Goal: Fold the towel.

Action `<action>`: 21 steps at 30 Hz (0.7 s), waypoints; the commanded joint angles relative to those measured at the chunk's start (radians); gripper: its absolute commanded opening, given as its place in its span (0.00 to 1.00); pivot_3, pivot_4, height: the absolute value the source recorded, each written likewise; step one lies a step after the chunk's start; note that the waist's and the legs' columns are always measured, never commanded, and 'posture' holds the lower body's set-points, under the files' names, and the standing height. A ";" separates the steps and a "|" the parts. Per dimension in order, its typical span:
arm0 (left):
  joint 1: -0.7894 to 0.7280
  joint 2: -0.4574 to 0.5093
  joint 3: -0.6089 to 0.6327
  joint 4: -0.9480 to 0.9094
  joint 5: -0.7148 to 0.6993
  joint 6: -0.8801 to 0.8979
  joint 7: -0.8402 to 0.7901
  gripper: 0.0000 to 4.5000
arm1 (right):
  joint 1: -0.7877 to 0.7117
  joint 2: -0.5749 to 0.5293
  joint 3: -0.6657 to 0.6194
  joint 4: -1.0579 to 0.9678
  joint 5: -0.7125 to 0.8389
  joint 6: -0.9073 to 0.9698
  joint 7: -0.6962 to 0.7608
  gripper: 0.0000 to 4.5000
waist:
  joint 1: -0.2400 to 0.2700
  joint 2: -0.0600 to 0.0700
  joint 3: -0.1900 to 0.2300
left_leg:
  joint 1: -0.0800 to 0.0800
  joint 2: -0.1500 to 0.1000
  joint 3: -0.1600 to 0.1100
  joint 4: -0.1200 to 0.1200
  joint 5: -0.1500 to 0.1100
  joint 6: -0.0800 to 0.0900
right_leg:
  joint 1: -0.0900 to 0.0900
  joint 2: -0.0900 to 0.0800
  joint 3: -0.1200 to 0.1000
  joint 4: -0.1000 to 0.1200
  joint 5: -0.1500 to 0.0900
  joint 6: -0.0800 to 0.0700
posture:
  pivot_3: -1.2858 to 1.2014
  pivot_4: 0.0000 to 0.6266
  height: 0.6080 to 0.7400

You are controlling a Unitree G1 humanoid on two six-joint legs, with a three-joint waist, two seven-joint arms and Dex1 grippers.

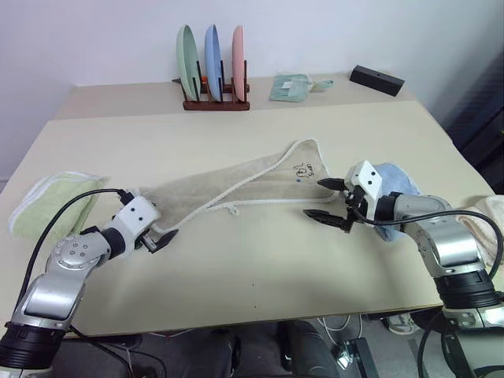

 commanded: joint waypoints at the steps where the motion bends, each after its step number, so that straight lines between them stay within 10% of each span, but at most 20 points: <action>1: -0.031 -0.014 -0.034 0.065 0.026 -0.042 -0.027 0.99 | -0.009 0.005 -0.009 -0.037 -0.010 -0.029 -0.014 1.00 | 0.002 0.000 0.000 | 0.000 0.000 0.000 0.000 0.000 0.000 | 0.000 0.000 0.000 0.000 0.000 0.000 | 0.52 0.24 0.94; 5: -0.086 -0.049 -0.041 0.129 0.025 -0.059 -0.029 0.79 | -0.004 0.009 -0.009 -0.039 -0.016 -0.037 -0.022 1.00 | 0.003 0.002 -0.001 | 0.001 0.000 0.000 0.000 0.000 0.000 | 0.001 -0.001 0.000 0.000 0.000 0.000 | 0.52 0.24 0.94; 12: -0.118 -0.069 -0.039 0.197 0.049 -0.119 -0.019 0.01 | 0.001 0.014 -0.011 -0.045 -0.020 -0.048 -0.038 1.00 | -0.002 0.002 -0.001 | 0.001 0.000 0.000 0.000 0.000 0.000 | 0.000 0.000 0.000 0.001 0.000 0.000 | 0.52 0.24 0.94; 21: 0.029 -0.081 0.134 0.012 -0.071 -0.139 -0.011 0.01 | -0.030 0.012 0.003 -0.045 -0.058 -0.085 -0.061 1.00 | -0.010 0.002 -0.001 | -0.001 0.000 0.000 0.000 0.000 0.000 | -0.001 0.000 0.000 0.001 0.000 0.000 | 0.52 0.24 0.94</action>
